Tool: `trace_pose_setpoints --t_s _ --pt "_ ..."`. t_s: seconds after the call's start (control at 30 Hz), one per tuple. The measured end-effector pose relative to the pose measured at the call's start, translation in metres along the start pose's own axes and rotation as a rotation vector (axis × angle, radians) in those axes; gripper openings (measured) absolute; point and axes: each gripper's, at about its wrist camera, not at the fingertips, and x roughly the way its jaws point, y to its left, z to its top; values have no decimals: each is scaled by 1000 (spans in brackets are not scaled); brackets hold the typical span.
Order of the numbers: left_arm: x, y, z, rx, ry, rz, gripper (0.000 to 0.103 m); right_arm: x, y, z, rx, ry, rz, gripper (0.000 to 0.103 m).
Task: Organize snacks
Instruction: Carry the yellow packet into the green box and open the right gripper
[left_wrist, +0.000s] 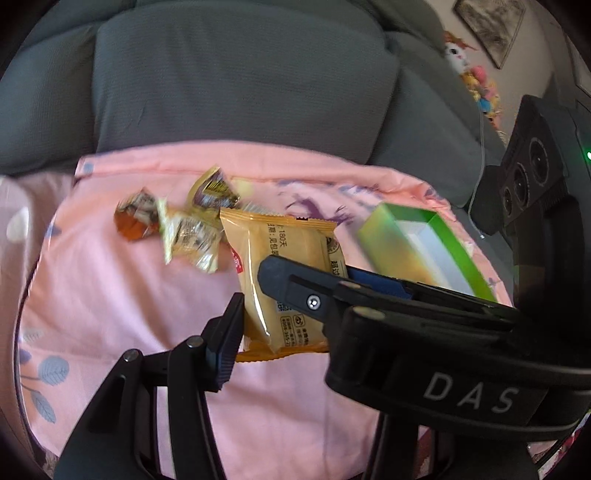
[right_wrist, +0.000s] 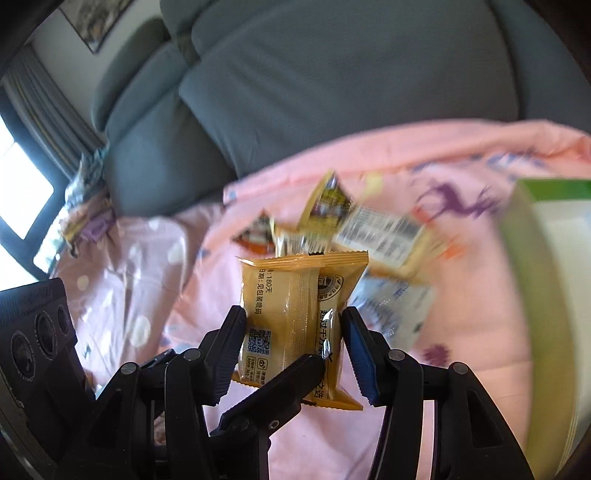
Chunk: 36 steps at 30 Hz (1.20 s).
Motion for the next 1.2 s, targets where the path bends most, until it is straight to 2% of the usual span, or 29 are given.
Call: trace_pose_setpoints --t_s 0.13,0.4,0.67,0.77,0.9,1.2 --pt "-14 -33 4 80 -56 -45 51 -40 -3 -1 -11 -108 -47 56" --pt "6 -91 9 159 -53 -157 51 -86 -46 -11 46 -197 -164 56" --pt "33 -146 19 240 -29 -210 51 -121 -96 -13 174 -291 -202 56" --pt "48 -164 18 241 -1 -230 51 -127 -117 -15 221 -292 -203 56" --pt "68 -181 16 238 42 -282 50 -135 -143 -17 289 -291 -246 56" --pt "99 -219 8 277 116 -312 49 -144 -193 -30 418 -269 -272 56"
